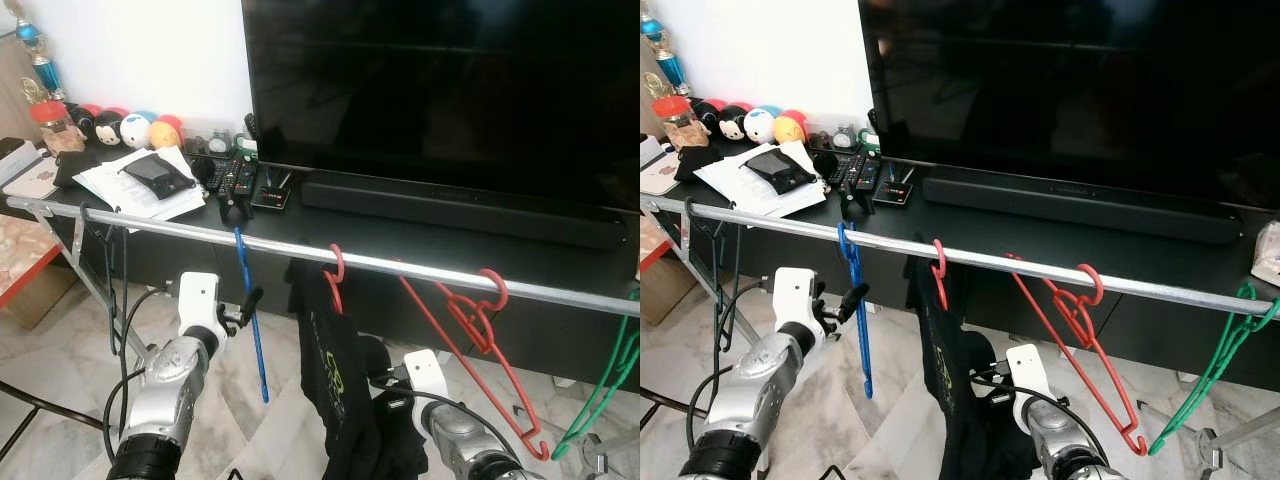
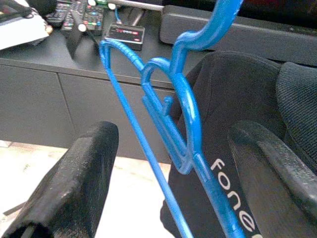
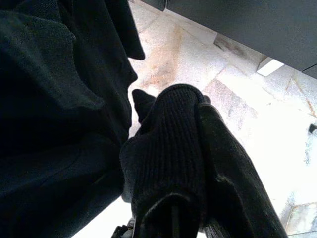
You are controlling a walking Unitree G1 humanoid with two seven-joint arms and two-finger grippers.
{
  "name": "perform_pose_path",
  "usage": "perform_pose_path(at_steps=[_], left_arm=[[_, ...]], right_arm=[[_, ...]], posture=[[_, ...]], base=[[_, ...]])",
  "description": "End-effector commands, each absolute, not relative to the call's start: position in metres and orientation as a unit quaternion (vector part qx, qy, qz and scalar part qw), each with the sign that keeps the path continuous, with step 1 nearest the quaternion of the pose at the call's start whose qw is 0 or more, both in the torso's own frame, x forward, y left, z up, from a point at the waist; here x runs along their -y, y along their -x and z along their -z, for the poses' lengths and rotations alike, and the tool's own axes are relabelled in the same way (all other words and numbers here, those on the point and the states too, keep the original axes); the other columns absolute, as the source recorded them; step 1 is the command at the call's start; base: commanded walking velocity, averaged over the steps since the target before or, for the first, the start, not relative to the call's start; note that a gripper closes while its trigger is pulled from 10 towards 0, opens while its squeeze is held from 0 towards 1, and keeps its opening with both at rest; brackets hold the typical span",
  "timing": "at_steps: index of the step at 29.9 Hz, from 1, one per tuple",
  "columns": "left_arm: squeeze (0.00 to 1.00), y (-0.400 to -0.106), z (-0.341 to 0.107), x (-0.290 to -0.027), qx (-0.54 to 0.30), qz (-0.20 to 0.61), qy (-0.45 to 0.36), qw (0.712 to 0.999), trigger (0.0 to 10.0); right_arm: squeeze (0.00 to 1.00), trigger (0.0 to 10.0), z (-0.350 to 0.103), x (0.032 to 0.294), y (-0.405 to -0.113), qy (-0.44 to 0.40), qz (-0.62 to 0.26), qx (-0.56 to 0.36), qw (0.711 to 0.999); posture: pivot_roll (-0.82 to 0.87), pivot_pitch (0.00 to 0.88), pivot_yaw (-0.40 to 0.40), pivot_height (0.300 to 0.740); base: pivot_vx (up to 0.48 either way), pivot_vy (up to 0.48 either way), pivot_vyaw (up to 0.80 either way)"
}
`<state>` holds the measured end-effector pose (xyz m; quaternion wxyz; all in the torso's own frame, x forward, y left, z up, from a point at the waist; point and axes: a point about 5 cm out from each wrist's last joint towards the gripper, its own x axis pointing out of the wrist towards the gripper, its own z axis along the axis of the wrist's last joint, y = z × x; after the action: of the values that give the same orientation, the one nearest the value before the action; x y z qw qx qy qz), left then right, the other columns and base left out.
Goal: Hang hanger
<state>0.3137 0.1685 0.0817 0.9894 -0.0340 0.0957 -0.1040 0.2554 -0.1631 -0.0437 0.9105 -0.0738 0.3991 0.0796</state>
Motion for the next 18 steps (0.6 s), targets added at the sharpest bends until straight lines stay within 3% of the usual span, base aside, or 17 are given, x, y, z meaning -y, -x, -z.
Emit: perform_pose_path(at_steps=[1, 18], left_arm=[[0.00, -0.318, -0.078, -0.166, -0.120, 0.116, 0.020, 0.986, 10.0], [0.00, -0.339, -0.074, -0.169, -0.140, 0.050, -0.017, 0.989, 10.0]], right_arm=[[0.00, 10.0, 0.042, 0.164, -0.257, 0.076, -0.081, -0.394, 0.912], [0.00, 10.0, 0.043, 0.163, -0.257, 0.074, -0.085, -0.395, 0.912]], posture=[[-0.03, 0.000, -0.016, 0.740], [-0.03, 0.000, -0.009, 0.740]], base=[[0.000, 0.000, 0.00], [0.000, 0.000, 0.00]])
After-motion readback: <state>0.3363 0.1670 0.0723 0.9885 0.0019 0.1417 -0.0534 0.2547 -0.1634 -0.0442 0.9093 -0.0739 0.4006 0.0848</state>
